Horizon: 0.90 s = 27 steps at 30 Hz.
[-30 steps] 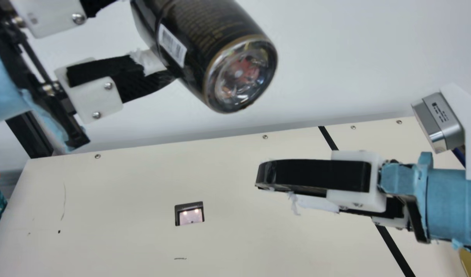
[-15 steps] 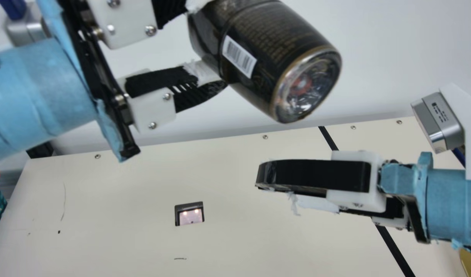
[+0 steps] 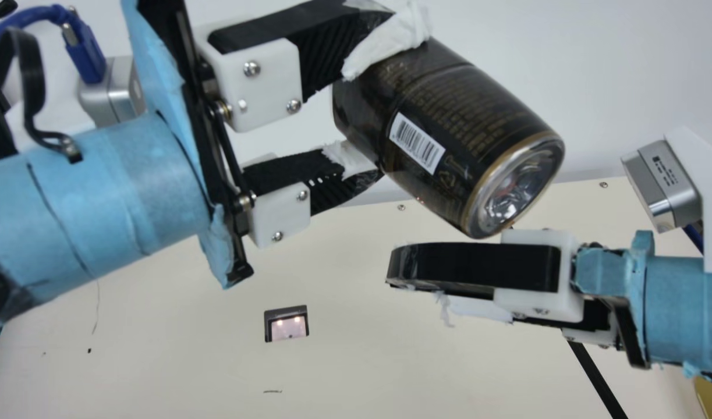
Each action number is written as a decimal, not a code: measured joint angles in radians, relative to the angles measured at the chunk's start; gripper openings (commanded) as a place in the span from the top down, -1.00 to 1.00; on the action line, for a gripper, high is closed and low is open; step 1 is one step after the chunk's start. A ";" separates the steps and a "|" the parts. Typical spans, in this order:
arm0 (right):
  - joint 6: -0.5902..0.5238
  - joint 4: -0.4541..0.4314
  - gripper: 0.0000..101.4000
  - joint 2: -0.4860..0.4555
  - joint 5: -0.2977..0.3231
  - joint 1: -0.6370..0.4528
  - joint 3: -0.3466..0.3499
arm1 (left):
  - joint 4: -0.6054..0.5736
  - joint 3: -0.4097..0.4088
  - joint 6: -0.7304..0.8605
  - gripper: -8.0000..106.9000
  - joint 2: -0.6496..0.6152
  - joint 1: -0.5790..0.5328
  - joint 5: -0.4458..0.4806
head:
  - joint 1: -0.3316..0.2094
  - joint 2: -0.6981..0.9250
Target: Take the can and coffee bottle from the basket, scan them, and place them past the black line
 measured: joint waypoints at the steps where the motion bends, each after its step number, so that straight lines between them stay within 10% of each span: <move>1: 0.000 0.000 -1.00 0.000 0.001 0.000 0.000 | 0.000 0.000 0.000 0.68 0.000 0.000 0.000 | 0.000 0.000; 27: 0.000 0.000 -1.00 0.000 0.000 0.000 0.000 | 0.015 0.025 0.003 0.68 -0.020 0.096 -0.003 | 0.005 0.000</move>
